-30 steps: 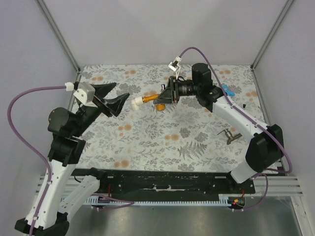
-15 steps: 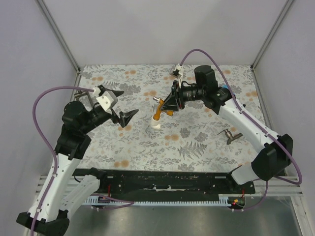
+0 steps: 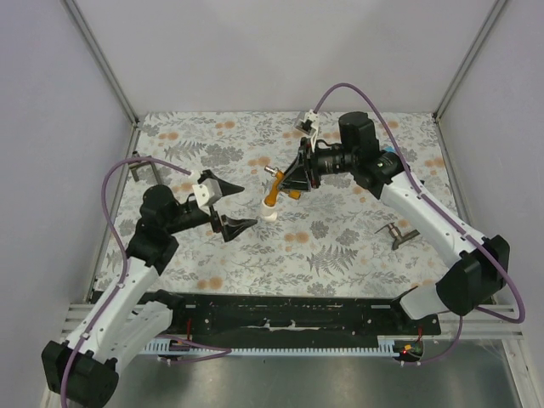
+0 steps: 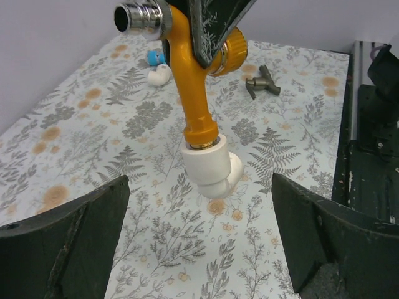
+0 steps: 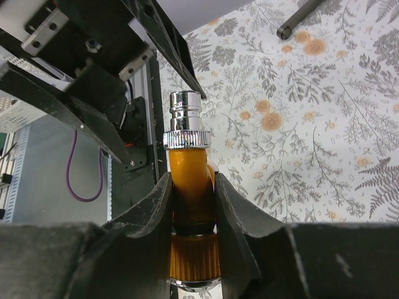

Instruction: Install the water faucets

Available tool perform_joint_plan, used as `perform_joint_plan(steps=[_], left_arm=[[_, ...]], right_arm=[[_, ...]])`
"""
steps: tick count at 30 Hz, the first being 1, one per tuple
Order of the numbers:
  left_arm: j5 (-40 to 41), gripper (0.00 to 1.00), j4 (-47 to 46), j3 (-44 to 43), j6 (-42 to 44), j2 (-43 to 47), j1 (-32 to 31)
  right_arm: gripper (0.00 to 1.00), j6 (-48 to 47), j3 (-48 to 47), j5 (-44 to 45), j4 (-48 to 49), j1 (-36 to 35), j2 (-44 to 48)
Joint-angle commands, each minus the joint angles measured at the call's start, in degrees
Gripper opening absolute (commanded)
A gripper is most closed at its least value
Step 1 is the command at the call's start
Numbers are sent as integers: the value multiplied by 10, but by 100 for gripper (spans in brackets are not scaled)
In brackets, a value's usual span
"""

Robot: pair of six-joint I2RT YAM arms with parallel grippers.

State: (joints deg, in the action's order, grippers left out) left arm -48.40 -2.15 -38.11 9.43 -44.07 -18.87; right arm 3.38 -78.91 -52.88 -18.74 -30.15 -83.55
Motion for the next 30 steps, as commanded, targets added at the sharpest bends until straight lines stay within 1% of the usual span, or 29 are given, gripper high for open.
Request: perform_joint_plan(steps=[1,5,6,10,12,15,18,19,20,22,23,24,25,27,29,30], left_arm=[[-35,100,-138,30,-70,-28,-26],[-21,100,-190,42,-88,-59,-47],[-16,100,-199,41,-104,-69,-50],[9,99,-231,43,-118,-105,-60],[11,97,-253,45,-127,-117,-63],[11,94,-259,44,-126,-132,-70],[10,87,-258,44,-121,-138,-73],[12,82,-258,44,-118,-138,-74],[16,75,-258,44,-115,-137,-75],[28,56,-257,46,-110,-131,-75],[35,45,-253,44,-105,-129,-75],[39,37,-241,38,-99,-124,-76],[46,24,-223,29,-79,-120,-78],[85,2,-177,16,-47,-108,-88],[154,2,-146,14,-3,-92,-112],[213,2,-133,14,22,-83,-128]], right_arm=[[0,15,-27,-35,66,-2,31],[0,34,-27,-49,93,-2,28],[0,37,-27,-51,101,-2,28],[0,50,-28,-60,120,-3,25],[0,50,-28,-60,122,-3,24],[0,51,-30,-62,124,-2,24],[0,50,-32,-62,125,-3,23],[0,52,-32,-62,124,-3,23],[0,55,-32,-61,126,-3,23],[0,64,-34,-59,129,-2,24],[0,71,-34,-57,133,-3,23],[0,79,-34,-52,136,-2,23],[0,88,-33,-47,137,-3,23],[0,108,-31,-25,142,-3,22],[0,125,-28,7,134,-3,19],[0,135,-29,29,123,-3,18]])
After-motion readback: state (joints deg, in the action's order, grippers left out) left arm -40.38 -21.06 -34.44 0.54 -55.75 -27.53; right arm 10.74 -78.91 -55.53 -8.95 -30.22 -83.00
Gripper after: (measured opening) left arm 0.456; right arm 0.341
